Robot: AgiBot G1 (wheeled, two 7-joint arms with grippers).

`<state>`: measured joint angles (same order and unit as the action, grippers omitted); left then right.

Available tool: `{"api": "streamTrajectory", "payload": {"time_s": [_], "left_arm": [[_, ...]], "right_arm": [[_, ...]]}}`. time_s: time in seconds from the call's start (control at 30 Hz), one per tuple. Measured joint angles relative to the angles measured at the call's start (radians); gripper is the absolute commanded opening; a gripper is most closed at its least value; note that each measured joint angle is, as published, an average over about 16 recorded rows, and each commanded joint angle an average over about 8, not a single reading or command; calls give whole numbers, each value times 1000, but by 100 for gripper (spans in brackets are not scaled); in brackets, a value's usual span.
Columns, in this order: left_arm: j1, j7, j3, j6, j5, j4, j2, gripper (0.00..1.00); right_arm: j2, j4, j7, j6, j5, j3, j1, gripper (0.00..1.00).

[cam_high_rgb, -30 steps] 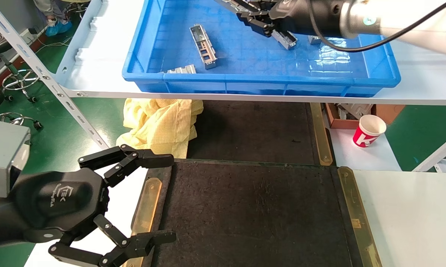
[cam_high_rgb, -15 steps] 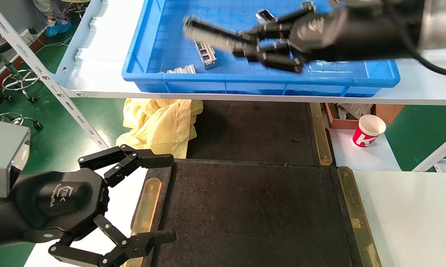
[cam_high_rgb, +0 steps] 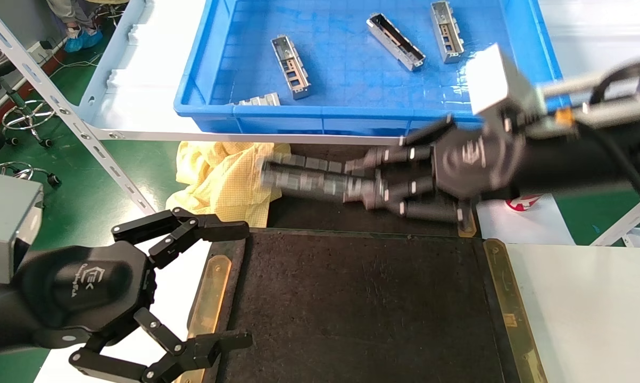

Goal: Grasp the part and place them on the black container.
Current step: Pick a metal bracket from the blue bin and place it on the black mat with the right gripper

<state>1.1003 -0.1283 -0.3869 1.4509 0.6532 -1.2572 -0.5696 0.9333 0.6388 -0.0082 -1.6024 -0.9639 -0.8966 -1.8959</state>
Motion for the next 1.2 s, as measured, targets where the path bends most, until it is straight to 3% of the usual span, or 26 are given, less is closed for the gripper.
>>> {"api": "streamTrajectory", "payload": {"time_s": [0.17,0.37,0.77,1.2], "left_arm": [[0,0,0,0,0,0,0,100],[0,0,0,0,0,0,0,100],[0,0,0,0,0,0,0,100],[0,0,0,0,0,0,0,100]], "right_arm": [[-25,83,11,6,63,-88,44,0],[4,62,-48,15,91,-175,79,0],[164,-178,-266,49,45,-274,141,0],[337,-446,-447,125,38,-281,218,0]]}}
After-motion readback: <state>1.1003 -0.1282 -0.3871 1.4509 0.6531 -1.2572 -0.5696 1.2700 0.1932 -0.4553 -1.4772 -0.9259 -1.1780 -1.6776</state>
